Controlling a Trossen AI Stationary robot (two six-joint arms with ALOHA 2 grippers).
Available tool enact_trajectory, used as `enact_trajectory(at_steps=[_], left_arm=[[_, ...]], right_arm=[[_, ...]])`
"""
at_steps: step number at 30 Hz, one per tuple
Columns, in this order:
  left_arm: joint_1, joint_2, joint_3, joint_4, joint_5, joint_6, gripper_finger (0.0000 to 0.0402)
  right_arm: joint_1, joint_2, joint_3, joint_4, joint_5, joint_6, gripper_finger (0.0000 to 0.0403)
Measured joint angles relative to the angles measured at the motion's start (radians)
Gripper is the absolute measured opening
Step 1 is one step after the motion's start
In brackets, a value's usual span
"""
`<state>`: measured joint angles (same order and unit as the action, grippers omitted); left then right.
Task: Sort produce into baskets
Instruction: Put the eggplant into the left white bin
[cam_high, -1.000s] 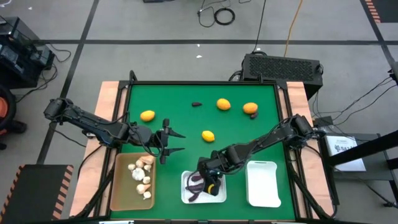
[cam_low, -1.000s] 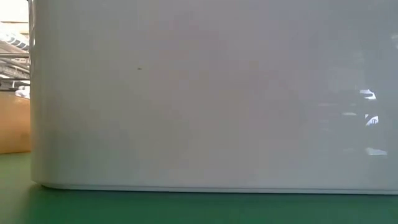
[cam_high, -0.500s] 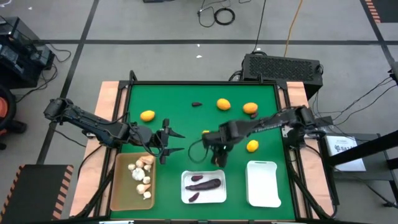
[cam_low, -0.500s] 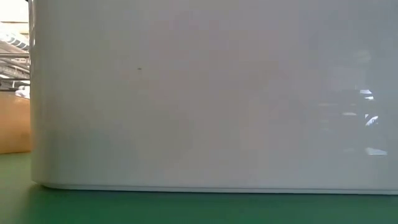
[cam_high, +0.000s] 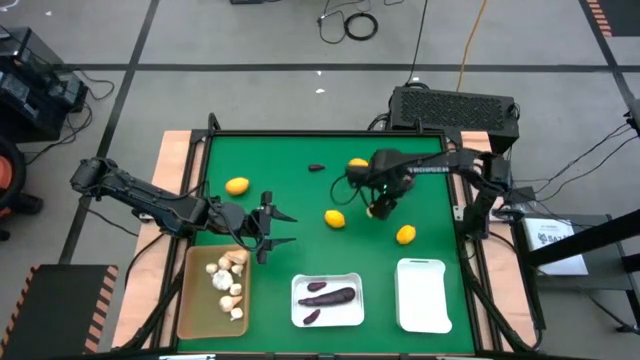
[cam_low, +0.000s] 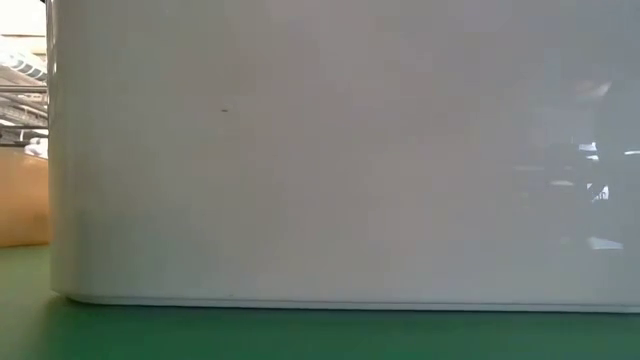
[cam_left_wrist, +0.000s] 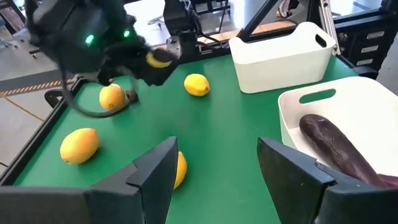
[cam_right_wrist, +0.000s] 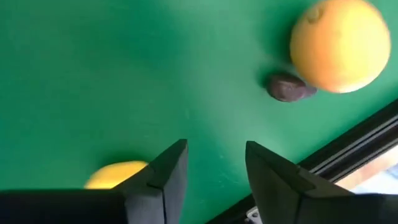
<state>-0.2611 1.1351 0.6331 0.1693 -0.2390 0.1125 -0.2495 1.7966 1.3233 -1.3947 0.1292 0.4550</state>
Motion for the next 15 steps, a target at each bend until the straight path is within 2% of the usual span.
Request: enact_trajectory(at_steps=[4, 8, 12, 15], left_arm=[[-0.003, 0.0, 0.0, 0.001, 0.0, -0.002, 0.0228], [0.001, 0.0, 0.0, 0.001, 0.0, -0.002, 0.0228], [0.006, 0.0, 0.0, 0.001, 0.0, -0.001, 0.0228], [0.006, 0.0, 0.0, 0.001, 0.0, -0.001, 0.0228]], right_arm=[[-0.108, -0.021, -0.076, 0.024, 0.004, -0.009, 0.0191], [-0.189, -0.066, -0.136, 0.061, 0.029, -0.022, 0.0245], [-0.263, -0.165, -0.218, 0.163, 0.044, -0.041, 0.0295], [-0.319, -0.26, -0.302, 0.279, -0.003, -0.048, 0.0321]])
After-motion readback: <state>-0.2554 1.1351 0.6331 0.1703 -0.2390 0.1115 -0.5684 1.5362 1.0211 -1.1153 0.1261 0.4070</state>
